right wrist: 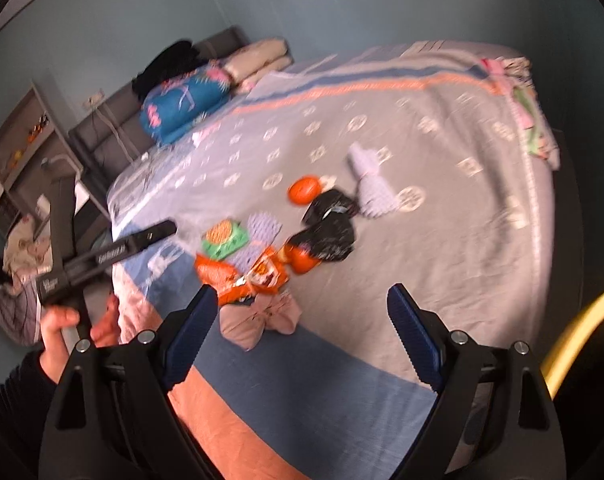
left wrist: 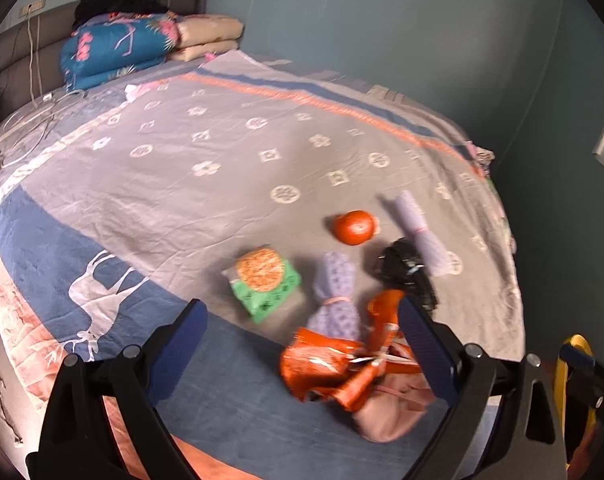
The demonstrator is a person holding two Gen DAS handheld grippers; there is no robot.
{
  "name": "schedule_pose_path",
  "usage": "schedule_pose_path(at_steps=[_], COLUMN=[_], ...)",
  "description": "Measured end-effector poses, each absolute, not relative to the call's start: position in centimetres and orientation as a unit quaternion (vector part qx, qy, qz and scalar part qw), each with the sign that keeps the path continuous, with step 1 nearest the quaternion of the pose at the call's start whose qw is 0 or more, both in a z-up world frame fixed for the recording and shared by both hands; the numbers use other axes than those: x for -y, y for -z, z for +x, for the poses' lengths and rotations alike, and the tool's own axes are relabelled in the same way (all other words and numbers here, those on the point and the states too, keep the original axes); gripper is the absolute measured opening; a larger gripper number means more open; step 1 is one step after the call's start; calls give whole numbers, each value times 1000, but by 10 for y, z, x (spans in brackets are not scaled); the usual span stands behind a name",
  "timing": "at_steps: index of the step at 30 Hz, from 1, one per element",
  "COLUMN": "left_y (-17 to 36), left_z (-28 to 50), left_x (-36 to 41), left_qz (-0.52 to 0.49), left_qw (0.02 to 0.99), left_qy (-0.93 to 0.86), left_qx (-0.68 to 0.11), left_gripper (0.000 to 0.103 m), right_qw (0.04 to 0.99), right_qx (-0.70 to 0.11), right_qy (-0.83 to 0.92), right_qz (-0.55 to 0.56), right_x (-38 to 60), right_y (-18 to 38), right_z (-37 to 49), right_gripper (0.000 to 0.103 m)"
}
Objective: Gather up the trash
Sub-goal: 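Grasp the green snack packet with the left tool while the right tool grasps the pink cloth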
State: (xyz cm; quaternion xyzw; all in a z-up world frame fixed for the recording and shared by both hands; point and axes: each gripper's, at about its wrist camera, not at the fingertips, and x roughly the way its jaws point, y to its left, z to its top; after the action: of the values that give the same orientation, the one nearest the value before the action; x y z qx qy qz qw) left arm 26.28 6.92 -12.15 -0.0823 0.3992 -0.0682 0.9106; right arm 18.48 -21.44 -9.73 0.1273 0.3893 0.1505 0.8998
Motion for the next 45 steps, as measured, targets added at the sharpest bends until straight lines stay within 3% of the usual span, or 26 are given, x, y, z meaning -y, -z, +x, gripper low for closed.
schedule_pose_path(at_steps=[20,26,29,33,36,43,45], left_y=[195,218,225,229,231,228,226], left_z=[332,341,345,349,350,345,343], left_x=[-91,-93,-97,-98,-104,-110,-113], left_qz=[-123,-134,-154,-163,-188,-206,-212], left_qw=[873,857,853,851,847,851,851], left_qy=[37,40,42,46,50,56,58], left_qx=[-472,-495,-498,-496,-495,-480,-477], left_gripper=[91,65,53,27,13,3,2], right_qw=[868,855,849,841,829,830,832], right_qx=[-463,-488,-496,-509,-523,-517,-514], right_qy=[-179,-177,-180,-184,-196,-206,-207], right_qz=[-8,-2,4,17,32,34,32], right_x=[108,98,95,92,88,84,84], right_y=[178,195,201,207,213,209,208], right_z=[221,236,242,249,253,246,244], right_gripper=[87,86,81,65,50,26,23])
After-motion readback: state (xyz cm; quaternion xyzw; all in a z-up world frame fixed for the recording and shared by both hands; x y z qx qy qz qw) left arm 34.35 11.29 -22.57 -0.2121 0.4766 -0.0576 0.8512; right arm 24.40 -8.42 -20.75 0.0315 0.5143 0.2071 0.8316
